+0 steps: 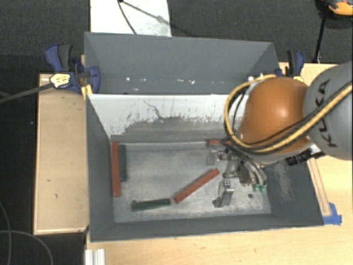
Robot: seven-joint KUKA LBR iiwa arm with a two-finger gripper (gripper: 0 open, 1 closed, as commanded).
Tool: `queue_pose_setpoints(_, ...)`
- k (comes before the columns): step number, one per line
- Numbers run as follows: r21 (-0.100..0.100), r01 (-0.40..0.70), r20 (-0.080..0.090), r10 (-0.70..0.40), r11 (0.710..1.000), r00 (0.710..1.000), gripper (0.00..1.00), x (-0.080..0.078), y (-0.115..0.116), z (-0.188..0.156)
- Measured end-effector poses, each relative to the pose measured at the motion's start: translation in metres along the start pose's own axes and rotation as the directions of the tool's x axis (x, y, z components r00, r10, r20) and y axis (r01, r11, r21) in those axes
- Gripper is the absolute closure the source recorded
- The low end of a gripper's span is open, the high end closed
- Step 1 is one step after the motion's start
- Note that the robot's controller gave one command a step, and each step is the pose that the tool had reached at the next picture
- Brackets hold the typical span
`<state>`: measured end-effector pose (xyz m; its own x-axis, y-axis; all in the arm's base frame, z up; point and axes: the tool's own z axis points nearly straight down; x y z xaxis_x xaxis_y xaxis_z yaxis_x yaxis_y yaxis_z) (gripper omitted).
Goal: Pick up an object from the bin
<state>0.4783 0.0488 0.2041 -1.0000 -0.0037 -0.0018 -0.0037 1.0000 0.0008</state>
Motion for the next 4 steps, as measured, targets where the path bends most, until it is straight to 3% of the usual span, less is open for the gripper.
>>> queue_pose_setpoints(1,0.001,0.140,0.002,-0.140,0.990,0.990,0.00,-0.030,0.007,0.049)
queue_pose_setpoints(2,0.001,0.258,0.004,-0.258,0.966,0.966,0.00,-0.074,0.014,0.057)
queue_pose_setpoints(3,0.001,0.398,-0.001,-0.398,0.917,0.917,0.00,-0.071,0.012,0.066)
queue_pose_setpoints(4,-0.003,0.481,-0.006,-0.481,0.877,0.877,0.00,-0.064,-0.001,0.138)
